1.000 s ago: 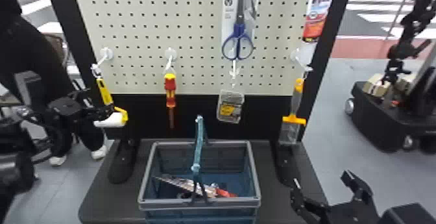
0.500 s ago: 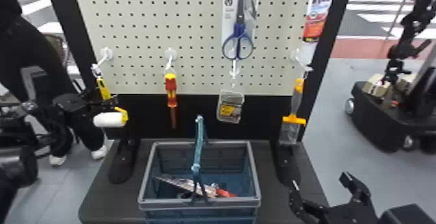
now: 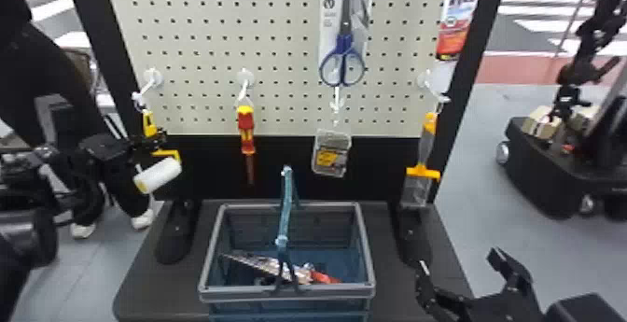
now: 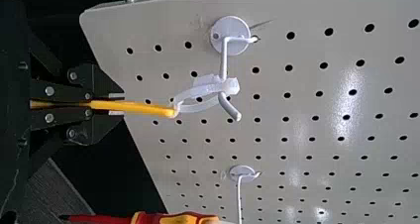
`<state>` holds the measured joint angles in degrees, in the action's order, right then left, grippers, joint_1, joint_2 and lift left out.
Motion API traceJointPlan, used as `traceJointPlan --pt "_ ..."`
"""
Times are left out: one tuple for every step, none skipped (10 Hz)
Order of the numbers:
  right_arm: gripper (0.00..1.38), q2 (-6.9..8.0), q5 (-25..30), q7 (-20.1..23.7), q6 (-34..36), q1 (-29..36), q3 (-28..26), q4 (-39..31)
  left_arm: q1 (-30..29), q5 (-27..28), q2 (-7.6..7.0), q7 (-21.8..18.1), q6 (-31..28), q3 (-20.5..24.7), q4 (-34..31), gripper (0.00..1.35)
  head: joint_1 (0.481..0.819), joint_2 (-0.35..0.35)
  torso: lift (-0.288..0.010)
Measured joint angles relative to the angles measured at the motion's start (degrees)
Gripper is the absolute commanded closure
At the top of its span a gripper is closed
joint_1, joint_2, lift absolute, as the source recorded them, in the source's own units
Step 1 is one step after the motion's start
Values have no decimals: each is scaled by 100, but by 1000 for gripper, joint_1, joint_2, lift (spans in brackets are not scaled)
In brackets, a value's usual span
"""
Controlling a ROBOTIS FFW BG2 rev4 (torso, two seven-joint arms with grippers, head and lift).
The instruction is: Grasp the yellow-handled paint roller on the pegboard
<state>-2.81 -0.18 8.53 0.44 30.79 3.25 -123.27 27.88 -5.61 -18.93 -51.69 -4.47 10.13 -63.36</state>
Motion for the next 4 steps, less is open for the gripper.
traceJointPlan --pt "125 0 0 0 0 0 0 0 -5 -3 3 4 10 5 0 1210 549 0 -100" --pt "124 0 0 0 4 1 1 -4 -9 -11 9 16 28 14 0 1210 549 0 -100" --pt "124 0 0 0 9 6 1 -11 -16 -27 21 33 51 31 0 1208 549 0 -100" --pt "124 0 0 0 9 9 0 -12 -21 -35 30 43 69 45 0 1208 549 0 -100"
